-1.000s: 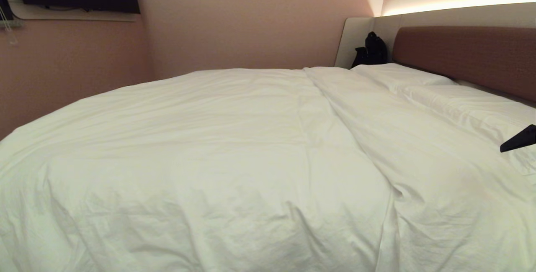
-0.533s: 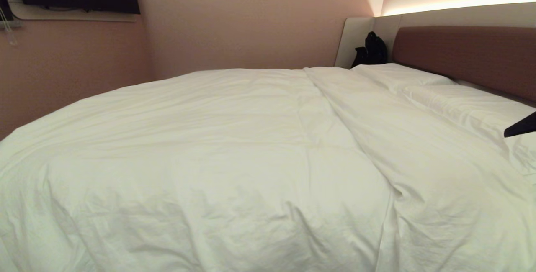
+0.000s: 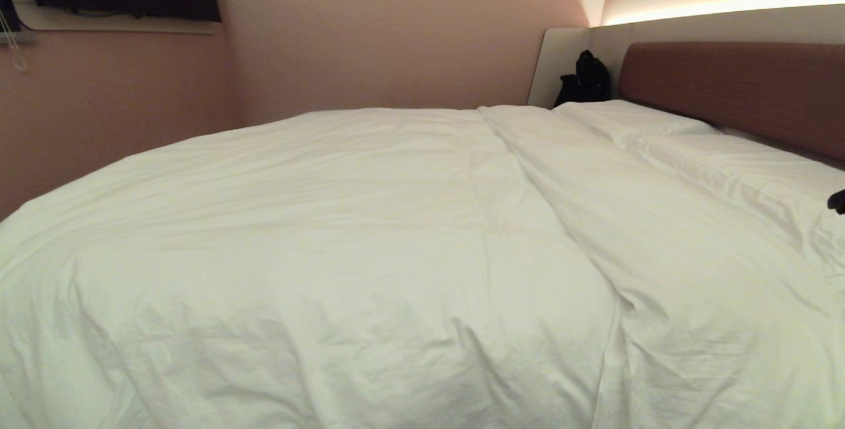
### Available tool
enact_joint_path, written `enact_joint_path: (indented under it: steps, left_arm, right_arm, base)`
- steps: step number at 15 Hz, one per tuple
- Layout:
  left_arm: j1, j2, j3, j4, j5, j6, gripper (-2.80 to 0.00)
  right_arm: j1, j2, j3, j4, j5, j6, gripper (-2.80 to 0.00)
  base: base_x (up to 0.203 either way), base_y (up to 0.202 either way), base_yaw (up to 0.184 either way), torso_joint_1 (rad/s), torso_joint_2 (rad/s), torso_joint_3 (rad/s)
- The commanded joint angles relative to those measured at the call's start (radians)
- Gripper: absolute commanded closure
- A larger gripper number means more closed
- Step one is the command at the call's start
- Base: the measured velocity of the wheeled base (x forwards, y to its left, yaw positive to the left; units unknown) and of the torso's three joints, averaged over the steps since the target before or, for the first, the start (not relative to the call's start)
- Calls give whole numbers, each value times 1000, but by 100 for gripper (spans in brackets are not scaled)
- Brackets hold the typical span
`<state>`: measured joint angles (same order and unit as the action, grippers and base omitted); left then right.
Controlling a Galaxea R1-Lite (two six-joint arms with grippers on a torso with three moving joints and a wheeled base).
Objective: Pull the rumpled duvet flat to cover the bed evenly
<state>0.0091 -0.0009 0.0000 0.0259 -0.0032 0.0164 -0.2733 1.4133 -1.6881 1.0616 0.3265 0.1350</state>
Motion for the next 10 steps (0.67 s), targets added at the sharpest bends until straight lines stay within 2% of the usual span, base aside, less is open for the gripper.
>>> enact_joint_path:
  steps: [1,6,10]
  left_arm:
    - [0,1,0,0,0,0,0]
    - [0,1,0,0,0,0,0]
    - [0,1,0,0,0,0,0]
  right_arm:
    - [14,-54,1,20,2,20,0]
    - [19,-164,11,100,0,36,0]
    - [19,-244,68,106,-7,36,0]
  base:
    - [0,0,0,0,0,0]
    - [0,0,0,0,0,0]
    - [0,0,0,0,0,0]
